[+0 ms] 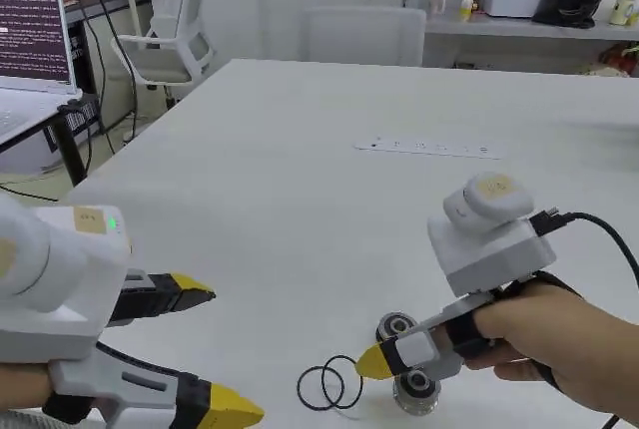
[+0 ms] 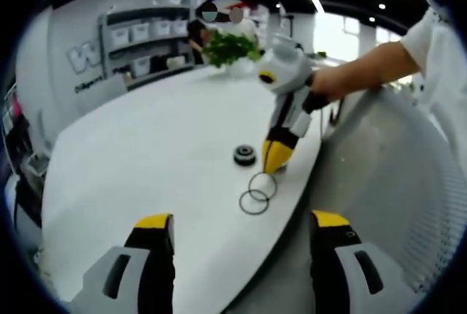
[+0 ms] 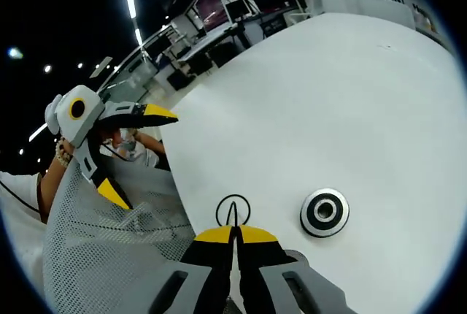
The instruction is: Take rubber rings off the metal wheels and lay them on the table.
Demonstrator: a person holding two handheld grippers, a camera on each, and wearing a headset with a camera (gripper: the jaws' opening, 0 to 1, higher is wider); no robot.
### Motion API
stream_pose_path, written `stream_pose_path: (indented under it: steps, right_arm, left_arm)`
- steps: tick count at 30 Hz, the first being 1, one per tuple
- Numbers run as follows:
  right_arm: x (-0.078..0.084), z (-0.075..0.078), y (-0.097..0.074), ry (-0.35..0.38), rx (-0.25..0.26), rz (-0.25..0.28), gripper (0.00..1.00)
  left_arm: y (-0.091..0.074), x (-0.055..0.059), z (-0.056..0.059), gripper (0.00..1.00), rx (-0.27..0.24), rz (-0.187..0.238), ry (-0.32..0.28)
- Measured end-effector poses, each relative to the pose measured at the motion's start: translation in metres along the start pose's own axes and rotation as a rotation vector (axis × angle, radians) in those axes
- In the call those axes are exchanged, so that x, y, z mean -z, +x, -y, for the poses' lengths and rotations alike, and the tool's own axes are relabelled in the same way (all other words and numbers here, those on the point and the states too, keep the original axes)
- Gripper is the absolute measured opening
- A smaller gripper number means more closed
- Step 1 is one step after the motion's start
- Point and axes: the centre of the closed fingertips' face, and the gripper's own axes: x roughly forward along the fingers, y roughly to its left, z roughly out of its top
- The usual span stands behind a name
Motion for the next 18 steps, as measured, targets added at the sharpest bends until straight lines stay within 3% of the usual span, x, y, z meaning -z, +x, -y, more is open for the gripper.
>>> stream_pose_path:
  steps: [9, 18]
  right_arm:
    - [0.003, 0.012, 0.003, -0.027, 0.060, 0.024, 0.00]
    - [0.002, 0.017, -0.001, -0.041, 0.076, 0.038, 0.05]
  left_arm:
    - [0.001, 0.002, 0.000, 0.74, 0.001, -0.014, 0.003]
    - [0.001, 0.002, -0.002, 0.74, -0.008, -0.007, -0.028]
